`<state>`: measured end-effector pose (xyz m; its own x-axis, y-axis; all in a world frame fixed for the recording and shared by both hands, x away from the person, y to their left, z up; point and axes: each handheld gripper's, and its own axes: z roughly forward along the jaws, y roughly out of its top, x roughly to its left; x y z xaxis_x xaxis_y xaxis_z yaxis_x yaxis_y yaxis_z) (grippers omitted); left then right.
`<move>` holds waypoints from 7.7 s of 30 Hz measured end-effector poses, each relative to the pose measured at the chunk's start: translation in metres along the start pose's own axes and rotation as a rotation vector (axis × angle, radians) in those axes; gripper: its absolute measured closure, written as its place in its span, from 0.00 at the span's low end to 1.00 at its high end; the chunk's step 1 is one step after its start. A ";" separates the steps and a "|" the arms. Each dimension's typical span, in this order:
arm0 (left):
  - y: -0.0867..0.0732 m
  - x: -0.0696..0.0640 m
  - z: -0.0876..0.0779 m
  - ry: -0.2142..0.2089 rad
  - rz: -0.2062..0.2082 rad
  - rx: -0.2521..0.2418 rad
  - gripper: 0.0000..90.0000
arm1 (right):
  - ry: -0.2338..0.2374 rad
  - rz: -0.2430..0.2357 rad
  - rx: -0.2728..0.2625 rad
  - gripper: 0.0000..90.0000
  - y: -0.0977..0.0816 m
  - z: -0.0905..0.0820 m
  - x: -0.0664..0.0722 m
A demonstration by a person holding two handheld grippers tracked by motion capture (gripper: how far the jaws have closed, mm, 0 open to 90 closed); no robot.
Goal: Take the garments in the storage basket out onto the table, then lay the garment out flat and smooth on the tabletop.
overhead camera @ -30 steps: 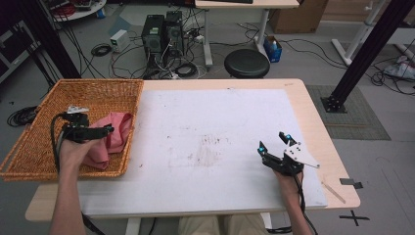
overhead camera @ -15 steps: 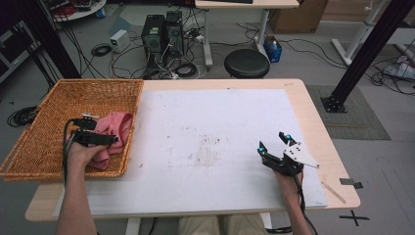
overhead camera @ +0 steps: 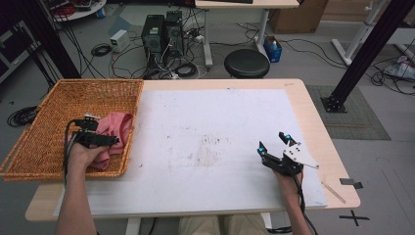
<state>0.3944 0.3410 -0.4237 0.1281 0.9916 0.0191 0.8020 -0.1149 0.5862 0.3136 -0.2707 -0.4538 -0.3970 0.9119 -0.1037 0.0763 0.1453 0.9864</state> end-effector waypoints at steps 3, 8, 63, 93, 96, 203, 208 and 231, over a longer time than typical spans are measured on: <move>0.000 -0.001 -0.001 -0.002 0.004 0.002 0.15 | 0.000 -0.001 -0.001 0.23 0.000 0.000 0.000; 0.000 -0.002 -0.004 -0.011 0.017 -0.007 0.24 | 0.001 0.006 -0.003 0.23 0.000 0.000 0.000; 0.069 -0.130 -0.095 -0.311 0.282 -0.524 0.77 | 0.001 0.013 0.004 0.23 0.000 0.000 0.000; 0.053 -0.311 0.014 -0.610 0.352 -0.444 0.76 | 0.002 0.003 0.001 0.23 0.000 0.001 0.000; 0.048 -0.319 0.027 -0.593 0.358 -0.419 0.75 | 0.003 0.006 0.002 0.23 0.000 0.001 0.000; -0.056 -0.250 -0.012 -0.334 0.192 -0.777 0.39 | 0.010 -0.015 0.039 0.23 0.001 0.004 0.001; -0.049 -0.257 -0.010 -0.377 0.160 -0.708 0.45 | 0.016 -0.036 0.068 0.23 0.003 0.007 0.003; -0.017 -0.286 0.009 -0.388 0.203 -0.440 0.94 | 0.070 -0.005 0.171 0.39 0.007 0.015 0.002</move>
<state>0.3488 0.0587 -0.4463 0.5221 0.8489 -0.0819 0.4342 -0.1820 0.8822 0.3272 -0.2617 -0.4493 -0.4602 0.8829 -0.0931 0.2260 0.2179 0.9495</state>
